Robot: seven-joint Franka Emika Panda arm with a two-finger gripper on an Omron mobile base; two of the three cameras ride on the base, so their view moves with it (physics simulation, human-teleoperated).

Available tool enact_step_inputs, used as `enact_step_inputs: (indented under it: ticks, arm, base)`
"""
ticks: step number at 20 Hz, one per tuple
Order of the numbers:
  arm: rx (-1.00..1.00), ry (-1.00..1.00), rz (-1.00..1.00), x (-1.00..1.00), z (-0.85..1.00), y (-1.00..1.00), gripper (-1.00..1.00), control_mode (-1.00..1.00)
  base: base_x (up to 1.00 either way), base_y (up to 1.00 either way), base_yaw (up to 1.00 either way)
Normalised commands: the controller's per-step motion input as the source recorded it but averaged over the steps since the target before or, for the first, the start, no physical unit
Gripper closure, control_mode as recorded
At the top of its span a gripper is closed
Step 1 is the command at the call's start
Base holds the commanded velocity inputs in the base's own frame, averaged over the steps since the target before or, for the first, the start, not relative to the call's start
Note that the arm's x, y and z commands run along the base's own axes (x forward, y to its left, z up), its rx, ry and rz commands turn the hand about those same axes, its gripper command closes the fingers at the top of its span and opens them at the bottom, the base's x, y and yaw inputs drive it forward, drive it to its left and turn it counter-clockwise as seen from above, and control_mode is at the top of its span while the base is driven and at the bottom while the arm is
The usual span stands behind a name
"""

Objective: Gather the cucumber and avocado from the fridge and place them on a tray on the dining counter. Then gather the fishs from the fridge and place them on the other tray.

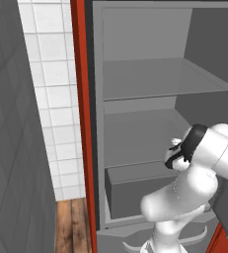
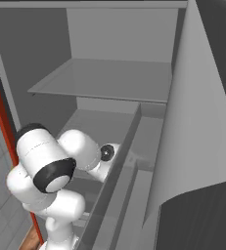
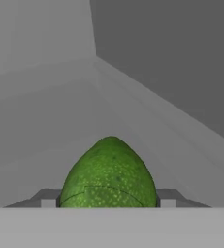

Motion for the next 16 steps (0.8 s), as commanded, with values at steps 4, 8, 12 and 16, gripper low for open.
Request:
enact_step_inputs:
  ticks: [4, 8, 12, 16]
  arm:
    - [0.00, 0.11, 0.09, -0.33, 0.83, 0.26, 1.00, -1.00]
    - [0.00, 0.17, 0.10, -0.34, 0.84, 0.16, 1.00, -1.00]
    - [0.00, 0.17, 0.07, -0.24, 0.79, 0.43, 1.00, -1.00]
    - [0.00, 0.12, 0.10, -0.42, 0.63, 0.30, 1.00, -1.00]
  base:
    - [0.00, 0.00, 0.00]
    - [0.00, 0.00, 0.00]
    - [0.00, 0.00, 0.00]
    - [0.00, 0.00, 0.00]
